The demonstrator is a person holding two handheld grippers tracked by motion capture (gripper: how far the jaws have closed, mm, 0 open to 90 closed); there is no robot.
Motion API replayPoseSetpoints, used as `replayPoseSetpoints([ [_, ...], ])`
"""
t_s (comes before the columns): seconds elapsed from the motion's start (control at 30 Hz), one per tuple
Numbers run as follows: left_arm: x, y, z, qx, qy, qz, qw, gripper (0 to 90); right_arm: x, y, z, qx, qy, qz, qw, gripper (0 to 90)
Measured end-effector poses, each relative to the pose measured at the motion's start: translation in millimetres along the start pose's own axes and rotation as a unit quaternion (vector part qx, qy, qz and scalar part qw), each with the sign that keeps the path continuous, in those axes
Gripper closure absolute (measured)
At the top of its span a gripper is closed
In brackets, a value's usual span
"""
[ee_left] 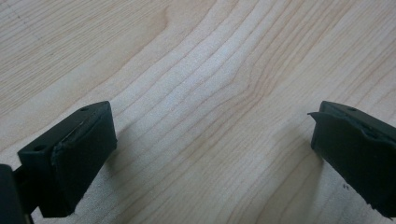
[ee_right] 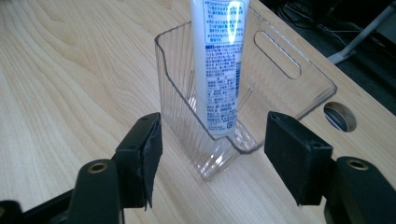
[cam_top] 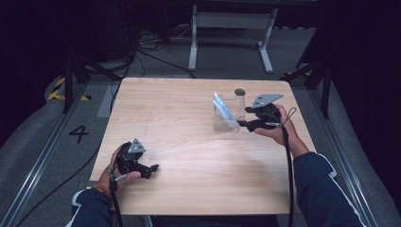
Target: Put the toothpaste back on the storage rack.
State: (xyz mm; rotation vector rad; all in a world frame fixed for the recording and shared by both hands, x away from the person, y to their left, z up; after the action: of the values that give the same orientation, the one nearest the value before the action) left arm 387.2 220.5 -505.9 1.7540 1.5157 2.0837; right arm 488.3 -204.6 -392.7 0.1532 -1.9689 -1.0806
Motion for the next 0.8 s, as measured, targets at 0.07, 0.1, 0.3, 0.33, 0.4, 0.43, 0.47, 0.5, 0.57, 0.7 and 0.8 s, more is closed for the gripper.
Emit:
replayPoseSetpoints([
  [0.07, -0.1, 0.0, 0.0, 0.000, 0.000, 0.000, 1.0000, 0.5, 3.2, -3.8, 0.6, 0.004, -0.003, 0.004, 1.0000, 37.2],
  [0.1, -0.1, 0.0, 0.0, 0.000, 0.000, -0.001, 1.0000, 0.5, 4.2, -5.2, 1.0, 0.004, -0.003, 0.005, 1.0000, 37.1],
  [0.3, -0.1, 0.0, 0.0, 0.000, 0.000, -0.001, 1.0000, 0.5, 12.2, -16.5, 6.2, 0.015, -0.005, 0.013, 0.9998, 36.5],
  [0.33, 0.0, 0.0, -0.1, 0.000, 0.000, 0.000, 1.0000, 0.5, 13.1, -18.2, 6.8, 0.017, -0.005, 0.014, 0.9997, 36.4],
  [0.4, 0.0, 0.0, 0.0, 0.000, 0.000, 0.000, 1.0000, 0.5, 15.2, -22.5, 8.2, 0.020, -0.006, 0.019, 0.9996, 36.1],
  [0.43, 0.0, 0.0, 0.0, 0.000, 0.000, 0.000, 1.0000, 0.5, 16.3, -24.6, 9.0, 0.023, -0.007, 0.022, 0.9995, 35.7],
  [0.47, -0.1, 0.0, 0.1, 0.000, 0.000, 0.000, 1.0000, 0.5, 17.4, -26.3, 9.6, 0.025, -0.009, 0.024, 0.9994, 35.6],
  [0.5, 0.0, -0.1, -0.1, 0.001, 0.000, 0.000, 1.0000, 0.5, 18.4, -27.8, 10.6, 0.026, -0.008, 0.024, 0.9993, 35.5],
  [0.57, 0.1, -0.1, -0.1, 0.001, 0.000, 0.000, 1.0000, 0.5, 20.5, -30.8, 11.9, 0.029, -0.011, 0.026, 0.9992, 35.1],
  [0.7, 0.0, -0.1, -0.2, 0.001, 0.000, 0.000, 1.0000, 0.5, 23.5, -35.7, 13.8, 0.034, -0.015, 0.029, 0.9989, 34.6],
  [0.8, 0.0, -0.1, -0.2, 0.001, 0.000, 0.000, 1.0000, 0.5, 26.6, -41.0, 14.6, 0.031, -0.018, 0.028, 0.9990, 34.6],
])
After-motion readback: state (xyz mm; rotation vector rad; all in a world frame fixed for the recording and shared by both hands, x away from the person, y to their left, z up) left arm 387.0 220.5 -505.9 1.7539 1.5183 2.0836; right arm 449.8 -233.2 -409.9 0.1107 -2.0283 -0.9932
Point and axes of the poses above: each handheld gripper's, and its own axes: x roughly backward along the jaws, y roughly out of its top, z roughly to its left, the point moved 3 cm from there along -x, roughly forward along the jaws, and after that the axes turned 8 degrees about -y, right-handed, at the moved point
